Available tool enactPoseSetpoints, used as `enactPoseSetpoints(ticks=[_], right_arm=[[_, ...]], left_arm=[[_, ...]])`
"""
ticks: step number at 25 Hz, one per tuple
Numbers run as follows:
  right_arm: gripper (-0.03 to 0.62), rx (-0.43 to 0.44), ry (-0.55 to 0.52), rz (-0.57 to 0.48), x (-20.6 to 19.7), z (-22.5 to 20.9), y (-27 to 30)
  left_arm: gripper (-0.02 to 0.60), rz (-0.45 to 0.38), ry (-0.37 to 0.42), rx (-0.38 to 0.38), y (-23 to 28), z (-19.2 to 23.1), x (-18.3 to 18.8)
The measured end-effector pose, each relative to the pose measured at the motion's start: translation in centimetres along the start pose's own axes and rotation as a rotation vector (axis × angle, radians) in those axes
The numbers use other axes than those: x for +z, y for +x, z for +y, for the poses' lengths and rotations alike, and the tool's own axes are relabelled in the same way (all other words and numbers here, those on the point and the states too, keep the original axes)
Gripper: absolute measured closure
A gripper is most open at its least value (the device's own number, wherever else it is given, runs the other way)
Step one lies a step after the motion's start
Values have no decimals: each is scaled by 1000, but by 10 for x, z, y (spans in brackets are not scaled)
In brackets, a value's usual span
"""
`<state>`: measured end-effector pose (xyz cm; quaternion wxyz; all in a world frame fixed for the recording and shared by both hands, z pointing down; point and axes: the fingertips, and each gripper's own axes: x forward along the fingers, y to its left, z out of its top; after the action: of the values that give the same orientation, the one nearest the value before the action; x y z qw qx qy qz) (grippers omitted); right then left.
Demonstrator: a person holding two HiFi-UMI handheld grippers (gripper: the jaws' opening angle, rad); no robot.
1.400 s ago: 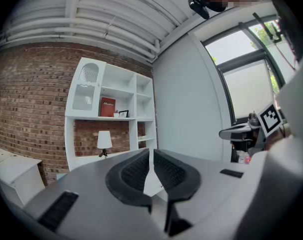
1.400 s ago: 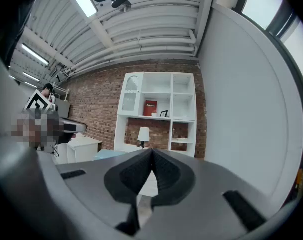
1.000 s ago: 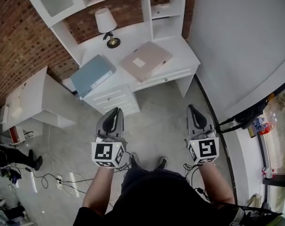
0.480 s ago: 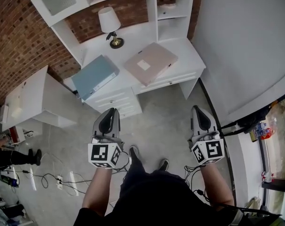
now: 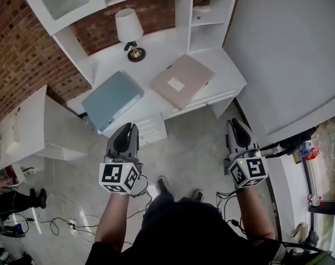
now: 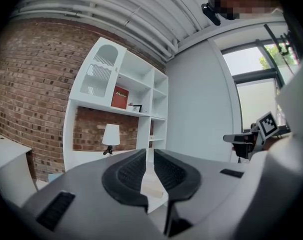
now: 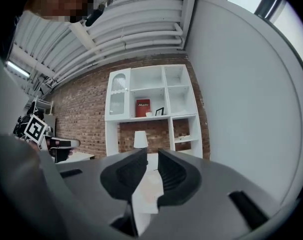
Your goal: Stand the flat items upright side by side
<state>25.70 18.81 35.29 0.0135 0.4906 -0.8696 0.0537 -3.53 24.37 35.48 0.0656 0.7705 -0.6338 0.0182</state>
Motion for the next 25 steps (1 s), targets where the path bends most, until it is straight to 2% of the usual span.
enactPoseSetpoints(ticks=[5,12,19,25], right_arm=[[526,-61,3,28,-4,18,38],[510,-115,9,58,-4,26,73],[470,-132,39,84,-17,4,105],[454,-90,115,112,-42,-29,154]], left_arm=[[557,20,-13,-68,28,46,-4],[552,52,-32,-136,60,81,-12],[434,112,-62,-180,98,82,-30],[390,169,-112,-199,136,80,-42]])
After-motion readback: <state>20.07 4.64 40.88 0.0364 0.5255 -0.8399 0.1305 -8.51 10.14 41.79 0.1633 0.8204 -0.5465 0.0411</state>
